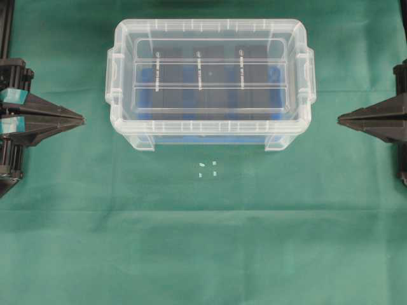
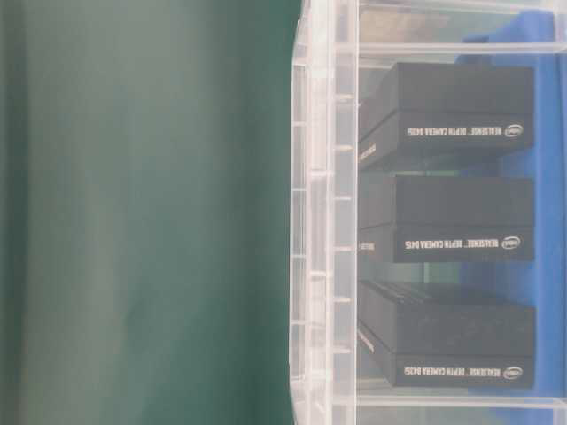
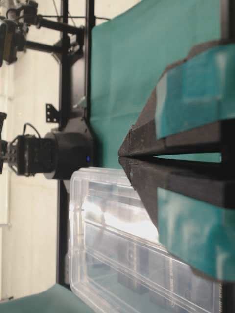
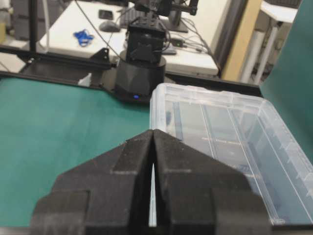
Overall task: Clamp the lid of the box with both arms, then lift and open it.
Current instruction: 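Raise both grippers and rotate them toward the box's short ends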
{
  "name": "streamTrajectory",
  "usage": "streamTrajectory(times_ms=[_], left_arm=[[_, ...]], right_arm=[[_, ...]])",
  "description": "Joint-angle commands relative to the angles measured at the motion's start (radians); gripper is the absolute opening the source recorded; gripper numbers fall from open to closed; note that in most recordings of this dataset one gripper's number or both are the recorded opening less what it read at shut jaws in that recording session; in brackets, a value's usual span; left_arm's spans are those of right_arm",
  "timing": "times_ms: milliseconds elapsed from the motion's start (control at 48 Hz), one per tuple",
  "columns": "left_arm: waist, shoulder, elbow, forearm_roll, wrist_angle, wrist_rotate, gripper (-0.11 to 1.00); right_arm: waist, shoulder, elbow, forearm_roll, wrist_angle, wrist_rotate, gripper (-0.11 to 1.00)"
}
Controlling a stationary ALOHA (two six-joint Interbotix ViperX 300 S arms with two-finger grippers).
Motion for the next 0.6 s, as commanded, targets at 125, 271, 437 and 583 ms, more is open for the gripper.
streamTrajectory(times_ms=[125,271,437,583], left_arm=[[-0.009,0.011,-0.035,0.002,0.043,0.003,0.01],[0.000,0.011,-0.037,0.002,0.043,0.005,0.01],[0.071,0.015,-0.043,0.002,0.060,0.005,0.01],[0.158,0.017,-0.060,0.002,0.117,0.005,0.01]], right_arm=[[-0.005,0.020,-0.049,0.000,0.103,-0.005,0.00],[-0.015,0.028,-0.069,-0.002,0.143,-0.005,0.00],[-0.110,0.026,-0.083,-0.011,0.144,-0.008,0.00],[-0.209,0.034,-0.100,-0.017,0.153,-0.012,0.00]])
